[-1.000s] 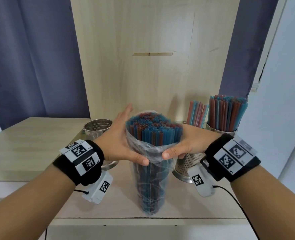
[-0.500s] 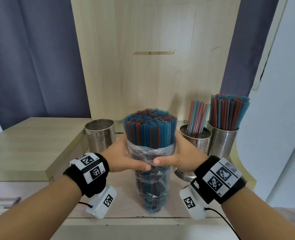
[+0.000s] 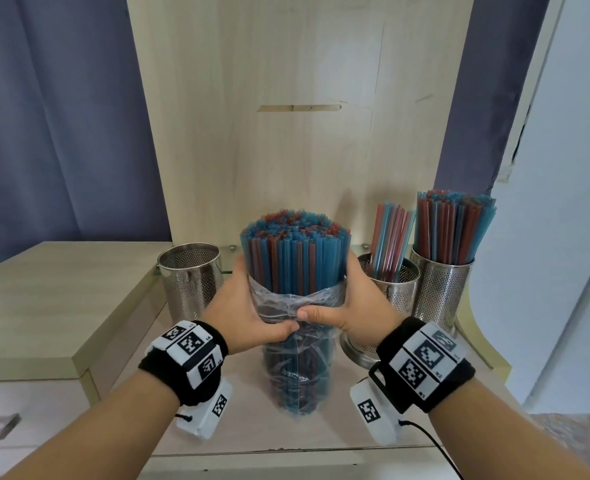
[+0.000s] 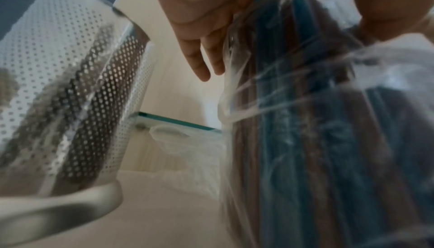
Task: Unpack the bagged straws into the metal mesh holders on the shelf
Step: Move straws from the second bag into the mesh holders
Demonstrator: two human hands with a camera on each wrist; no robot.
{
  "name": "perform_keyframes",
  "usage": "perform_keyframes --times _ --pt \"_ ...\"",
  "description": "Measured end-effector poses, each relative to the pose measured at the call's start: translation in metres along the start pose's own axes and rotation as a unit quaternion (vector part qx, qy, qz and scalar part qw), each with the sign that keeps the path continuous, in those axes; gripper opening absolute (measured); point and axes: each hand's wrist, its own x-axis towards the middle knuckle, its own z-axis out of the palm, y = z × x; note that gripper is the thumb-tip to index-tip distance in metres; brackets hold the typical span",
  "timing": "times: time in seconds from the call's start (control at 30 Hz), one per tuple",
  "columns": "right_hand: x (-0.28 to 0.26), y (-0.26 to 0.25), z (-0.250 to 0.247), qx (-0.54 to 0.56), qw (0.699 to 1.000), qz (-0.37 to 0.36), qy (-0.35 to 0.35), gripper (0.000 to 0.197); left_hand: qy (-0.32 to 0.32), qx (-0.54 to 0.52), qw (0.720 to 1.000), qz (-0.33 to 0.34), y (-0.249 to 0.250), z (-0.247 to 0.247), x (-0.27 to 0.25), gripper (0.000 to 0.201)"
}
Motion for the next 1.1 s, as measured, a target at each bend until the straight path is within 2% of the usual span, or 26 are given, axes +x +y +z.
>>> perform_keyframes --times 0.13,0.23,0.33,0.43,0.5,0.6,0.73,0.87,1.0,1.1 --pt "0.005 0.002 0.001 -0.036 0.999 0.019 -0.003 0.101 0.021 -0.019 1.0 -0.006 -0.009 0.012 -0.005 0.121" --pt "0.01 0.0 0.001 -0.094 0.995 0.037 -0.007 0.103 0.05 -0.06 0.997 -0.004 -0.008 0.019 -0.006 0.125" --pt "0.014 -0.005 0.0 -0.161 0.985 0.058 -0.004 0.102 0.063 -0.049 0.997 -0.017 -0.009 0.024 -0.002 0.132" --pt "0.014 -0.011 -0.004 -0.21 0.976 0.061 -0.002 0.096 0.071 -0.048 0.996 -0.018 -0.006 0.029 -0.001 0.13" --pt "0.014 -0.015 -0.006 -0.193 0.979 0.061 0.012 0.089 0.076 -0.052 0.996 -0.013 -0.002 0.032 -0.001 0.126" --pt "0.016 -0.017 -0.005 -0.111 0.99 0.063 0.064 0.073 0.091 -0.059 0.994 -0.013 -0.002 0.035 0.001 0.13" --pt "0.014 -0.013 0.001 -0.093 0.991 0.016 0.098 0.073 0.127 -0.05 0.99 -0.016 -0.008 0.034 0.002 0.137" --pt "0.015 -0.006 0.005 -0.121 0.988 0.022 0.092 0.069 0.12 -0.05 0.991 -0.037 -0.016 0.037 0.005 0.139" --pt "0.017 -0.014 0.001 -0.206 0.977 0.021 0.058 0.064 0.106 -0.058 0.992 -0.046 -0.016 0.038 0.005 0.129" --pt "0.016 -0.017 -0.011 -0.268 0.959 -0.005 0.09 0.063 0.112 -0.054 0.991 -0.045 -0.017 0.038 0.004 0.129"
